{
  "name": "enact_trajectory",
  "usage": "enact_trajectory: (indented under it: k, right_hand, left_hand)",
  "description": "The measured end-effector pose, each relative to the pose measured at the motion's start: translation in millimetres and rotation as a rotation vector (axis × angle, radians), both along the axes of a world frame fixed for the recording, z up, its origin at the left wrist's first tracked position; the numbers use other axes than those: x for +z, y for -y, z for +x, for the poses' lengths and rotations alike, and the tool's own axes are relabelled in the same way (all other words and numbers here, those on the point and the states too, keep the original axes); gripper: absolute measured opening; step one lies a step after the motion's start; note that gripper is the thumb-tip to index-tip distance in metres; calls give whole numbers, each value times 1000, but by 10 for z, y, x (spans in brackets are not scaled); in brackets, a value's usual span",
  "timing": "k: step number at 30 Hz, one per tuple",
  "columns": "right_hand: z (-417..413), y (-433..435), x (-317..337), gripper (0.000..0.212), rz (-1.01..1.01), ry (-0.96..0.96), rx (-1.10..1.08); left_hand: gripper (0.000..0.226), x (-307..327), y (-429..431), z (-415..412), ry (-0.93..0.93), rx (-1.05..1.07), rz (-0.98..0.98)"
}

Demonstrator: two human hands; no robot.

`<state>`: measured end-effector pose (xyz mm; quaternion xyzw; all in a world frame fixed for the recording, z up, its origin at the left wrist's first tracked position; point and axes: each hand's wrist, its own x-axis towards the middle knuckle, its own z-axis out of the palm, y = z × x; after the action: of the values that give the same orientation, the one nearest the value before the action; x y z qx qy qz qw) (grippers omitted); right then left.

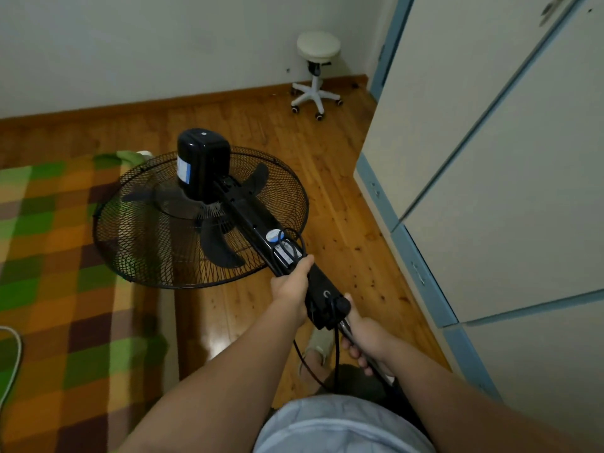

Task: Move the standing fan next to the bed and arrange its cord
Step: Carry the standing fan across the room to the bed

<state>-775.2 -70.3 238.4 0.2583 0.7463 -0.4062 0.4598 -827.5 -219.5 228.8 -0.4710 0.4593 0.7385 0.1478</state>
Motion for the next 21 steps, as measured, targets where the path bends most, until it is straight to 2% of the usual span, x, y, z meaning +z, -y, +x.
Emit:
enact_trajectory:
  k: [10,16,21]
  right_hand:
    - [-1384,119,-25,89,-27,44,1]
    - [-2013,364,-5,90,-33,60,-19]
    - [-2472,755,-6,89,-14,65,-5]
  left_hand:
    - [68,96,149,-1390,46,-53,-32]
    - [75,117,388,-2027,30,-3,-29]
    - [71,-29,770,-2465,24,6,-12]
